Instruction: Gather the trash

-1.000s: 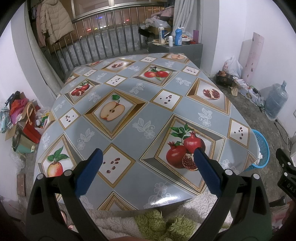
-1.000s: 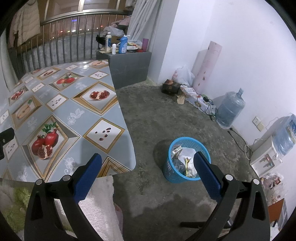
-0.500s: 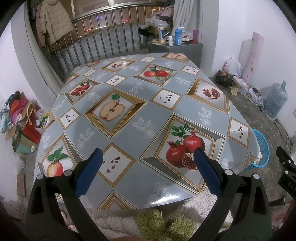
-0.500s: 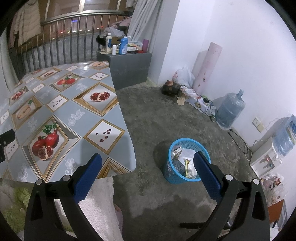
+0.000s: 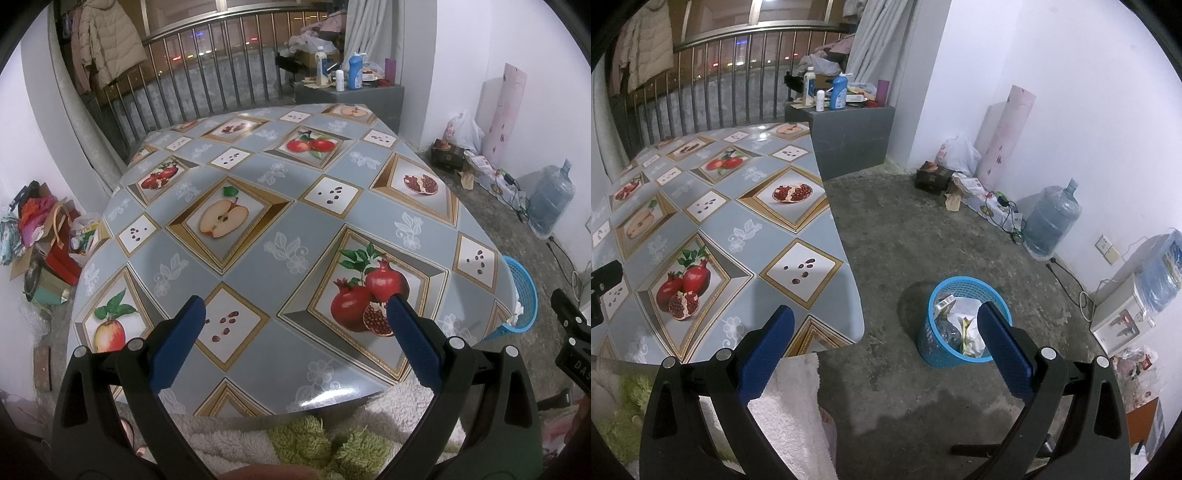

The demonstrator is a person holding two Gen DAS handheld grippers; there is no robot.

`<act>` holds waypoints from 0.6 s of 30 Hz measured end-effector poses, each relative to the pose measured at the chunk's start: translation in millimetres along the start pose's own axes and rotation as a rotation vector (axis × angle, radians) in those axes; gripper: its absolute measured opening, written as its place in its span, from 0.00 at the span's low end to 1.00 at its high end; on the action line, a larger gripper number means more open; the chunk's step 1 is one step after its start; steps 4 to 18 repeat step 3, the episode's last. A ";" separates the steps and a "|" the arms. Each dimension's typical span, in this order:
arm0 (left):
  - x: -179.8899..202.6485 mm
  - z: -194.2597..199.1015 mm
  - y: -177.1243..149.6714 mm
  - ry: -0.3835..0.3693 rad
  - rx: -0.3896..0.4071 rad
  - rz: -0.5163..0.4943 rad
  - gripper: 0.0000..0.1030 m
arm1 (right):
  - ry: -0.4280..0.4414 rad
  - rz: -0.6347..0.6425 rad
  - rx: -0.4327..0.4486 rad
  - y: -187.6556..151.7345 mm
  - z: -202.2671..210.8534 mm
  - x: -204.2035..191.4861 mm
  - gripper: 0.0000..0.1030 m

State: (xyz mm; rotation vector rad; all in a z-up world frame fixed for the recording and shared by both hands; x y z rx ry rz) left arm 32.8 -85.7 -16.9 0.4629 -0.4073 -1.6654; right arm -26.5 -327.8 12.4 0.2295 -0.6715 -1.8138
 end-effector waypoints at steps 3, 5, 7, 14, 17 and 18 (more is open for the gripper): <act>0.0 0.1 -0.1 0.001 0.000 0.000 0.91 | -0.001 0.001 0.000 -0.6 0.3 0.1 0.94; 0.0 0.1 -0.1 0.001 0.000 0.000 0.91 | -0.001 0.001 0.000 -0.6 0.3 0.1 0.94; 0.0 0.1 -0.1 0.001 0.000 0.000 0.91 | -0.001 0.001 0.000 -0.6 0.3 0.1 0.94; 0.0 0.1 -0.1 0.001 0.000 0.000 0.91 | -0.001 0.001 0.000 -0.6 0.3 0.1 0.94; 0.0 0.1 -0.1 0.001 0.000 0.000 0.91 | -0.001 0.001 0.000 -0.6 0.3 0.1 0.94; 0.0 0.1 -0.1 0.001 0.000 0.000 0.91 | -0.001 0.001 0.000 -0.6 0.3 0.1 0.94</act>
Point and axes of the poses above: each gripper's, at about its wrist camera, not at the fingertips, and z roughly against the way its jaws point, x to its right, y to its top, the point moved 2 cm from there along -z, roughly the way its jaws point, and after that the axes turned 9 degrees about -x, right-handed, at the moved point
